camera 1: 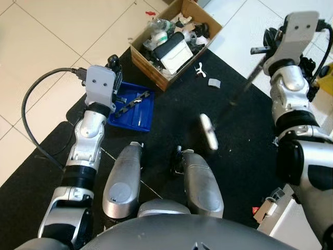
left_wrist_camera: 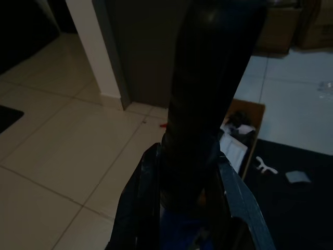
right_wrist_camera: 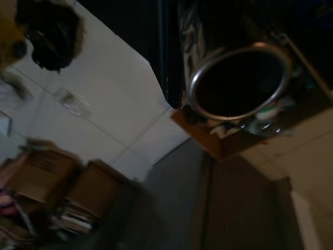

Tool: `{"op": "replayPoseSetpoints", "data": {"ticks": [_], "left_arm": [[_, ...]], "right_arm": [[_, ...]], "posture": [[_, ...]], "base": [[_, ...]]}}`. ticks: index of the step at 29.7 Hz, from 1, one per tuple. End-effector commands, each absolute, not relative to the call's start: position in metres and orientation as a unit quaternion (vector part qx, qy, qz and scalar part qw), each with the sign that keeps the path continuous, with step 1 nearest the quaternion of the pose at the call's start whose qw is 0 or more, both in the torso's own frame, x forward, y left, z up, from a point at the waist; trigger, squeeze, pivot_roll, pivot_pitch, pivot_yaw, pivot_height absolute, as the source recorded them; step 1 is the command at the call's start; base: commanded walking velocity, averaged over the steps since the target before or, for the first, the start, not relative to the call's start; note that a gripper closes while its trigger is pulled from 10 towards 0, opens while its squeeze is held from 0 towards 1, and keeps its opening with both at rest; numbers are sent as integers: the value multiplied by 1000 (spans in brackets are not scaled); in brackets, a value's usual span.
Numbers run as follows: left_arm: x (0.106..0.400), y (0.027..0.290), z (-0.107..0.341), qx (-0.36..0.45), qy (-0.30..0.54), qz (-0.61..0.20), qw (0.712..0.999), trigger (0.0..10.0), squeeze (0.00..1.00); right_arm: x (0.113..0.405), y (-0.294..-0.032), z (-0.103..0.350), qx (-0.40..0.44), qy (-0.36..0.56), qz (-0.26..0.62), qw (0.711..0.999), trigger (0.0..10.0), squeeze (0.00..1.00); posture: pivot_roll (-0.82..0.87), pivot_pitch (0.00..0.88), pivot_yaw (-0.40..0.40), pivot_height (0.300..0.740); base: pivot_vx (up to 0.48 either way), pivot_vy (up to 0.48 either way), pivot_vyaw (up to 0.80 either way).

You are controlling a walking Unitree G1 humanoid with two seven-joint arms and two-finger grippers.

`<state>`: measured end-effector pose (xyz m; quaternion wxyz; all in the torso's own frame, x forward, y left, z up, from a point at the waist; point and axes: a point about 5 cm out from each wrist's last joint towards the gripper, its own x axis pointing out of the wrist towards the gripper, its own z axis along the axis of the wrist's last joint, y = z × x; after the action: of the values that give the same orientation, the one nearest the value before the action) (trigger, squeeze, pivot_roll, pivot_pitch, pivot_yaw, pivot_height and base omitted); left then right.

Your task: Sweep floor

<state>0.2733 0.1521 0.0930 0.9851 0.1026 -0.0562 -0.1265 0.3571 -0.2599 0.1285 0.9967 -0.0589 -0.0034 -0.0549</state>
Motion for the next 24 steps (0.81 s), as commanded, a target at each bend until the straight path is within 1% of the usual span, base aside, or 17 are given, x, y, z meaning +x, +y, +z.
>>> {"op": "replayPoseSetpoints", "data": {"ticks": [1, 2, 6, 8, 15, 18, 19, 23, 24], "left_arm": [[268, 139, 91, 69, -44, -156, 984, 10000, 0], [272, 141, 98, 58, -49, -155, 985, 10000, 0], [277, 143, 107, 37, -57, -147, 987, 10000, 0], [282, 142, 117, 11, -63, -136, 989, 10000, 0], [288, 141, 136, 3, -89, -124, 988, 10000, 0], [294, 137, 147, -3, -104, -126, 987, 10000, 0], [298, 132, 158, -5, -113, -132, 985, 10000, 0], [302, 129, 167, -11, -117, -138, 983, 10000, 0], [304, 129, 171, -10, -121, -141, 983, 10000, 0]], "right_arm": [[360, -260, 137, -18, -29, -71, 997, 10000, 0], [361, -257, 137, -14, -32, -73, 997, 10000, 0], [362, -253, 137, -12, -33, -74, 997, 10000, 0], [364, -249, 137, -7, -35, -76, 996, 10000, 0], [365, -240, 133, -6, -33, -75, 997, 10000, 0], [365, -238, 132, -23, -32, -77, 996, 10000, 0], [365, -238, 133, -49, -35, -80, 995, 10000, 0], [365, -241, 134, -57, -33, -93, 993, 10000, 0], [364, -243, 134, -60, -32, -101, 993, 10000, 0]], "posture": [[227, 100, -94, 740], [232, 79, -98, 740], [233, 72, -100, 740], [238, 55, -103, 740], [247, 20, -100, 740], [251, 0, -92, 740], [251, 0, -86, 740], [251, 0, -77, 740], [248, 0, -61, 740]], "base": [[0, 0, 0], [0, 0, 0], [0, 0, 0], [0, 0, 0], [0, 0, 0], [0, 0, 0], [0, 0, 0], [0, 0, 0], [0, 0, 0]]}}
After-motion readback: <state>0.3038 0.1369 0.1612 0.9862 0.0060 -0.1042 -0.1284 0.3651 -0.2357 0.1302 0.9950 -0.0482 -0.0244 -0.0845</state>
